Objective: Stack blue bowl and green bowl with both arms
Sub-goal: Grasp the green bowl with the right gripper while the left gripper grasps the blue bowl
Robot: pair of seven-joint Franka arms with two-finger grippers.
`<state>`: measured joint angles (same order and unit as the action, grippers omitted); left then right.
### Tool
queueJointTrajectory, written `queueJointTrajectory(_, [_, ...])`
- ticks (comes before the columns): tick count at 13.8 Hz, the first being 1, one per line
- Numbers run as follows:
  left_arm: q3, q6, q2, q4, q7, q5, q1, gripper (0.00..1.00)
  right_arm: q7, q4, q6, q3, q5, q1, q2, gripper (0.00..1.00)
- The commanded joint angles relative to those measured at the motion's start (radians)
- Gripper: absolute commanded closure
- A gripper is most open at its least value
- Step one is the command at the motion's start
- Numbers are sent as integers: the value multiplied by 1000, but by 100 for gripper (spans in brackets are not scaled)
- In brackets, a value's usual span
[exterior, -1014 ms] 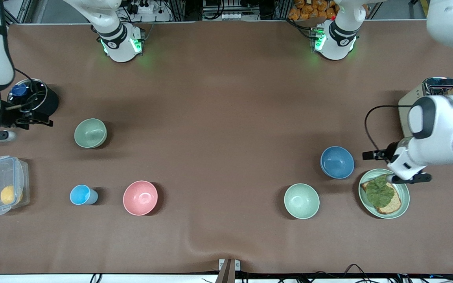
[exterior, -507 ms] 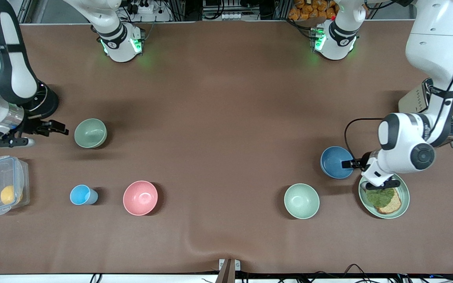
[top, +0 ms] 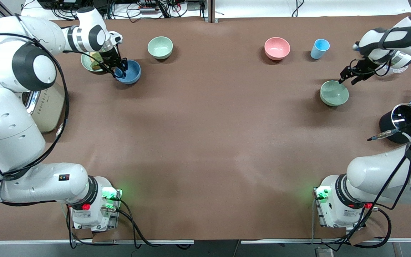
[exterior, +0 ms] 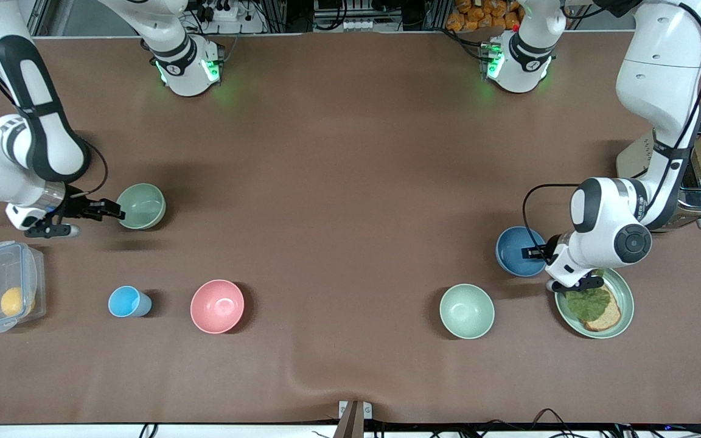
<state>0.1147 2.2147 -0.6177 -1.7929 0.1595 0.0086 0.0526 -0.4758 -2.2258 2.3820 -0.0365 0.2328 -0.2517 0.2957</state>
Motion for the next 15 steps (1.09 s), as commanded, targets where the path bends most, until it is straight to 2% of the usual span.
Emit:
queueJointTrajectory(1, [0, -1, 26, -6, -5, 1, 7, 100, -41, -35, 37, 12, 26, -12, 8, 58])
queueJointTrajectory(3, [-1, -4, 33, -6, -5, 1, 7, 100, -41, -49, 59, 13, 26, -6, 8, 91])
queueJointTrajectory(4, [-1, -4, 35, -3, -5, -1, 9, 100, -40, -48, 57, 13, 26, -1, 6, 100])
queueJointTrajectory(10, [-1, -4, 42, 1, -14, 1, 21, 100, -9, -14, -27, 24, 26, 28, -50, 100])
queueJointTrajectory(12, [-1, -4, 44, 1, -15, -1, 23, 100, 92, 26, -111, 24, 26, 67, -76, 100])
queueJointTrajectory(15, [-1, -4, 47, 1, -18, -1, 23, 100, 187, 34, -136, 29, 26, 118, -104, 100])
